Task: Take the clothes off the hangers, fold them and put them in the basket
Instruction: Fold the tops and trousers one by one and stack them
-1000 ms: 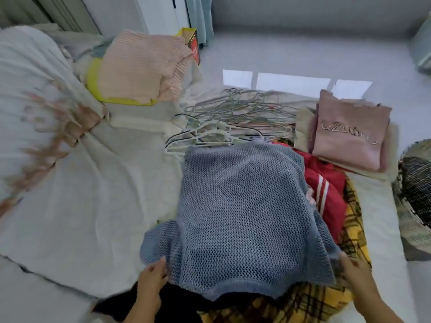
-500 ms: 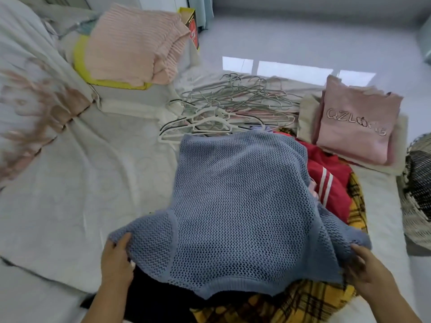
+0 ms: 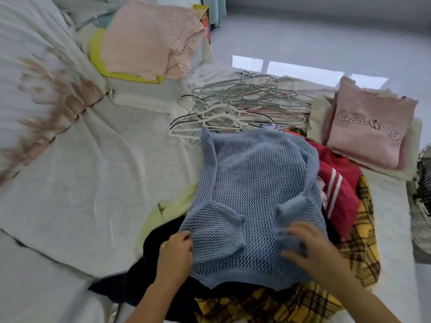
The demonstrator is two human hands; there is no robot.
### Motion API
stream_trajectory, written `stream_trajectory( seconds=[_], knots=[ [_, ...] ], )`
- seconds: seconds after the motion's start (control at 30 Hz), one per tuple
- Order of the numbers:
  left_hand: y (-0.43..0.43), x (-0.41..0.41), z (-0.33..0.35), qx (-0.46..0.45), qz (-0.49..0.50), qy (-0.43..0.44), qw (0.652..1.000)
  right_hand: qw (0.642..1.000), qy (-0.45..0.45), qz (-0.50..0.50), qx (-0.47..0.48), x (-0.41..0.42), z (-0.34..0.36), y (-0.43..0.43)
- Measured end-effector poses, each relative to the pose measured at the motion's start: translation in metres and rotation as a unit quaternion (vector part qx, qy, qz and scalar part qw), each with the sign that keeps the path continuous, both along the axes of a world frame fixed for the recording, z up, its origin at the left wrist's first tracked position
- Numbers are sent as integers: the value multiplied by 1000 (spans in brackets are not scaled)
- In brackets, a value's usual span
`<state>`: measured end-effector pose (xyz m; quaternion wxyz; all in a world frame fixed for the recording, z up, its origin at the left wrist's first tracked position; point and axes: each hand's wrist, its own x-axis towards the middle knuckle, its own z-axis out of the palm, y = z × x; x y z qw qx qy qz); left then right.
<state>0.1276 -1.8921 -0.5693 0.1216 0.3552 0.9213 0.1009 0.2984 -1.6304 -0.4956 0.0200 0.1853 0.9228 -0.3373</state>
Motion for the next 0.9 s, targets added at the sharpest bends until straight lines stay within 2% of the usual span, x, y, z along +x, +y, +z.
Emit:
stream_trajectory(
  seconds=[0.03,0.07,0.1,0.17,0.23,0.27,0.37,0.43,0.5,0.6,0.7,0.77,0.8,0.83,0.9],
  knots=[
    [-2,0,2,1,42,-28,999,994,-94,47,-4,1,-10,-3],
    [-2,0,3,14,95,-33,995,990,-135,44,-9,4,-19,-4],
    [0,-2,5,12,156,-69,985,991,-127,-11,-31,8,-26,-3],
    [1,-7,4,31,227,-113,967,983,-43,-163,-76,16,-34,1],
    [3,-9,-1,13,192,-91,977,965,-8,-256,-54,23,-43,6],
    [5,-6,-2,15,157,-68,985,963,-2,-268,-42,25,-46,7],
    [23,3,-2,18,13,-77,997,977,5,-205,-49,9,-44,-5],
    [33,12,0,-7,-29,-106,994,980,-38,-172,-97,-11,-42,-19],
    [38,16,-4,-20,-6,-130,991,973,-99,-168,-124,-28,-47,-29],
    [43,15,-5,46,29,-126,991,975,-138,-156,-75,-40,-59,-33],
    [43,11,-7,46,-10,-116,992,973,-96,-168,-127,-41,-54,-27],
    [42,9,-11,84,-44,-102,990,962,-33,-169,-214,-43,-39,-28],
    [41,8,-10,119,-40,-134,983,954,-28,-160,-251,-45,-31,-31],
    [43,5,-6,153,-25,-174,972,952,-51,-137,-269,-49,-25,-33],
    [42,0,2,148,-37,-250,956,955,-171,-57,-235,-50,-24,-39]
  ],
)
